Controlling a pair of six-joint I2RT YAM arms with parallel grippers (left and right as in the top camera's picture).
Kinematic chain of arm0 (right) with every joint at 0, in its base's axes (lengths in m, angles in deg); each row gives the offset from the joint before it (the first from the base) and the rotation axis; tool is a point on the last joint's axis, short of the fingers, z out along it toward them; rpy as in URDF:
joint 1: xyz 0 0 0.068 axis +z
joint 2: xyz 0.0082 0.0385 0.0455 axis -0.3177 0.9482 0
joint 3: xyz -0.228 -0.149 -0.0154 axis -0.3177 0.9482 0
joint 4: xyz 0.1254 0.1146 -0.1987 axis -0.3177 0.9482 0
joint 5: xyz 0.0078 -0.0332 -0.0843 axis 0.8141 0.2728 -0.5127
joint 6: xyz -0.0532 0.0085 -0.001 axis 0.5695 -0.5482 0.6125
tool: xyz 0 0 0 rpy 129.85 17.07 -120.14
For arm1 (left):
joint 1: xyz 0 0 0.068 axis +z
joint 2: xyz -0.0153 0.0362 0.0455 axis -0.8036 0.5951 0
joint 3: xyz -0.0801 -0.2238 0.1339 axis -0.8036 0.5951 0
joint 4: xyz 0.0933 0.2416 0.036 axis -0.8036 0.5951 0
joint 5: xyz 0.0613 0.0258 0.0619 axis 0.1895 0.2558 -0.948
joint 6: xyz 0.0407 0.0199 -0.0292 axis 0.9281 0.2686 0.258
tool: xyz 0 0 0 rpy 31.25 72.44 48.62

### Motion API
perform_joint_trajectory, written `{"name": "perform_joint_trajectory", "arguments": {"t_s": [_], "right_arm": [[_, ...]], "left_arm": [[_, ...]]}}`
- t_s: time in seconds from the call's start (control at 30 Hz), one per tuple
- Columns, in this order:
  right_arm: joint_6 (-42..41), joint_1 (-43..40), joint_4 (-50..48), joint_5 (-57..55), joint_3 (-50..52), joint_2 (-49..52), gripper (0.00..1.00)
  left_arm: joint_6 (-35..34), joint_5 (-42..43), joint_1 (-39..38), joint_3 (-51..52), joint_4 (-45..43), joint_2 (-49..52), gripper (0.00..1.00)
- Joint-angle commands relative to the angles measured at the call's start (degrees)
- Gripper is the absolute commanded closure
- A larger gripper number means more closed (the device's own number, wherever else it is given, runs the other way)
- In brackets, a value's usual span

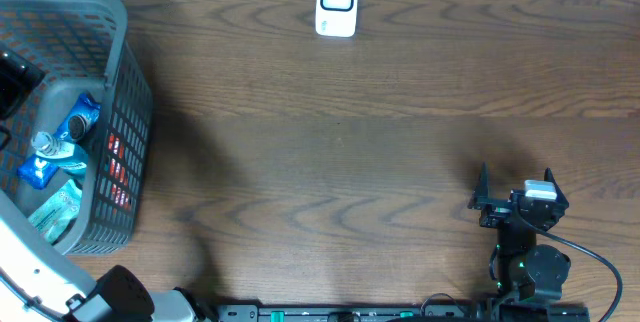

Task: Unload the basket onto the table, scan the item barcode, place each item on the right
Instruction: 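Reach the left gripper into the basket and grasp the teal spray bottle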

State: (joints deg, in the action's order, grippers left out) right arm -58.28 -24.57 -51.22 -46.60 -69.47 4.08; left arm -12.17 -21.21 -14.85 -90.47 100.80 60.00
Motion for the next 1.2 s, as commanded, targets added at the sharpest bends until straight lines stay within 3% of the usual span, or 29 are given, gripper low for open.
{"name": "perform_joint_trajectory", "arguments": {"t_s": [0.0, 0.53, 0.73, 0.9, 1.17], "right_arm": [[-0.52, -0.35, 0.2, -0.15, 0.07, -0.24, 0.01], [-0.52, -0.35, 0.22, -0.15, 0.07, -0.24, 0.01], [-0.52, -0.35, 0.2, -0.15, 0.07, -0.24, 0.01], [-0.52, -0.35, 0.2, -0.15, 0.07, -0.24, 0.01], [-0.52, -0.35, 0.2, -0.15, 0.07, -0.24, 0.01]], "left_arm": [[-0.74, -5.44, 0.26, -0.63, -0.11, -0.46, 0.02], [-1.73, -11.72, 0.59, -0.61, -2.27, 4.96, 0.02], [-9.99, -11.72, 0.72, -0.28, 1.07, 12.35, 0.02], [-23.26, -11.69, 0.85, -0.22, 3.54, 16.33, 0.02], [-24.9, -12.57, 0.83, 0.35, 5.4, 16.92, 0.02]]}}
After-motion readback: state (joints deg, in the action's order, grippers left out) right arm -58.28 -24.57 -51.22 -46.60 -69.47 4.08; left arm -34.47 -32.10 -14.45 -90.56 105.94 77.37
